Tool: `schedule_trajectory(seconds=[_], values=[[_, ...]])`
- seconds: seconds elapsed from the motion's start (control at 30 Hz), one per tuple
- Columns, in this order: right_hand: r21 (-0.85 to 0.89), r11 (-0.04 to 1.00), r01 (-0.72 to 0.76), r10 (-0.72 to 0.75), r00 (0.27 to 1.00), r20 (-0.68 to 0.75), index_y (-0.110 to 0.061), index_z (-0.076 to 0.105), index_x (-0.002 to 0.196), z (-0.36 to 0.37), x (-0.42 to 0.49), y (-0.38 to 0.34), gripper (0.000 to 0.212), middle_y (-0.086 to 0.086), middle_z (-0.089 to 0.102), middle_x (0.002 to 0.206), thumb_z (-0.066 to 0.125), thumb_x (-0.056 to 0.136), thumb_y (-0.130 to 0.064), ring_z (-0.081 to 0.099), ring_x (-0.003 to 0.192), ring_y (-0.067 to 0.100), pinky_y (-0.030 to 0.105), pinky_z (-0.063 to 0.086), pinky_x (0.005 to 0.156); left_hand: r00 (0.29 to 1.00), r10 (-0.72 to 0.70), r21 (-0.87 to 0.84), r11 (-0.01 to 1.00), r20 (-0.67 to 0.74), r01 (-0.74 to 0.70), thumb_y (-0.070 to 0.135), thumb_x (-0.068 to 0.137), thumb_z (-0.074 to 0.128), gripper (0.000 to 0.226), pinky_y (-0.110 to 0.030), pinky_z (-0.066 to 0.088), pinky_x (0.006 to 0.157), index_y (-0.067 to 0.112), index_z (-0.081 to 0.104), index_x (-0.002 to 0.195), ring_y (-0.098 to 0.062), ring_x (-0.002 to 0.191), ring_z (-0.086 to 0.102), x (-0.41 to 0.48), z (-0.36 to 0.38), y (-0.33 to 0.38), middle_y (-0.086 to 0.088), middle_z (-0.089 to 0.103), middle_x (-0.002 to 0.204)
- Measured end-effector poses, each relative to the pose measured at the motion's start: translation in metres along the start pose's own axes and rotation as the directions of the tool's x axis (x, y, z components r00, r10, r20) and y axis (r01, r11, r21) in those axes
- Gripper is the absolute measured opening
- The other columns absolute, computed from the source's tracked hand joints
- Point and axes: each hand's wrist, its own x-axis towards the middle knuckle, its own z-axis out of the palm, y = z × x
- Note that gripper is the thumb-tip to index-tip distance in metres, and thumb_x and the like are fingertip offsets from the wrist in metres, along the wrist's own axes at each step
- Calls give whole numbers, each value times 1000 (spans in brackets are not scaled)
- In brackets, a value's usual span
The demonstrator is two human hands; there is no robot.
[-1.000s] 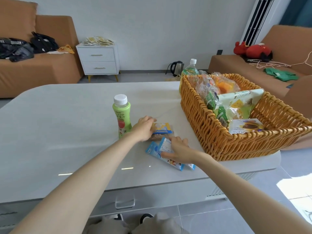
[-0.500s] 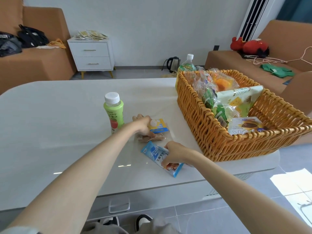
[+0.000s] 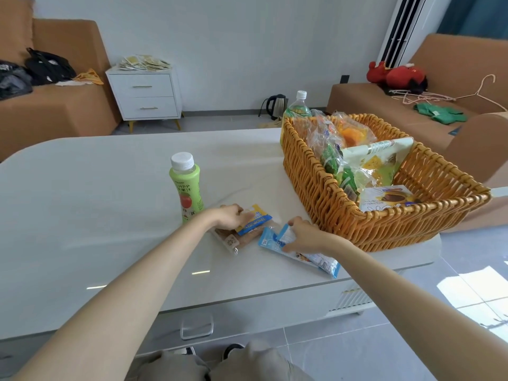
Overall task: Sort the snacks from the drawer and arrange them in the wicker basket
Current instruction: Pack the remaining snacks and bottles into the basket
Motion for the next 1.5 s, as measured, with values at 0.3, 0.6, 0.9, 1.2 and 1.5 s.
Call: schedule_trajectory(seconds=[0.3, 0.6, 0.9, 1.2, 1.5], values=[[121, 970, 211, -187, 965, -186, -25, 46, 132, -2, 1, -7, 65, 4, 55, 126, 77, 77, -42, 52, 115, 20, 34, 45, 94, 999, -42, -177, 984, -29, 36, 31, 83, 73, 40, -33, 50, 79, 9, 50, 107, -24, 96, 61, -1, -3, -3, -8, 60, 108], [99, 994, 38, -40, 999, 21, -13, 27, 137, 10, 0, -6, 70, 9, 44, 129, 54, 89, -57, 39, 123, 26, 37, 36, 98, 996, -71, -277, 959, -47, 55, 37, 74, 81, 49, -28, 45, 74, 11, 51, 103, -19, 87, 54, -9, 0, -11, -4, 54, 97], [-68, 990, 127, -125, 992, 24, -9, 55, 100, 9, -7, -6, 29, 9, 56, 102, 60, 92, -36, 51, 89, 22, 31, 39, 70, 990, -131, -476, 875, -59, 88, 23, 66, 88, 92, -24, 51, 72, 6, 37, 140, -19, 101, 61, -28, 6, -11, -7, 59, 119], [17, 997, 74, -72, 991, -114, -10, 37, 124, -2, -33, -15, 35, 9, 59, 100, 43, 101, -35, 57, 80, 23, 37, 48, 67, 996, -90, -627, 777, -29, 52, 10, 83, 71, 49, -19, 49, 41, 14, 44, 124, -10, 62, 59, -64, 11, -9, -1, 60, 92], [203, 946, 253, -150, 895, -420, -13, 47, 102, -75, -112, -20, 33, -4, 57, 85, 55, 94, -44, 58, 67, 12, 20, 42, 47, 944, 14, -742, 614, -329, -267, 14, 77, 78, 56, -27, 56, 59, 27, 47, 122, -13, 59, 64, -130, -31, 42, -1, 68, 85]])
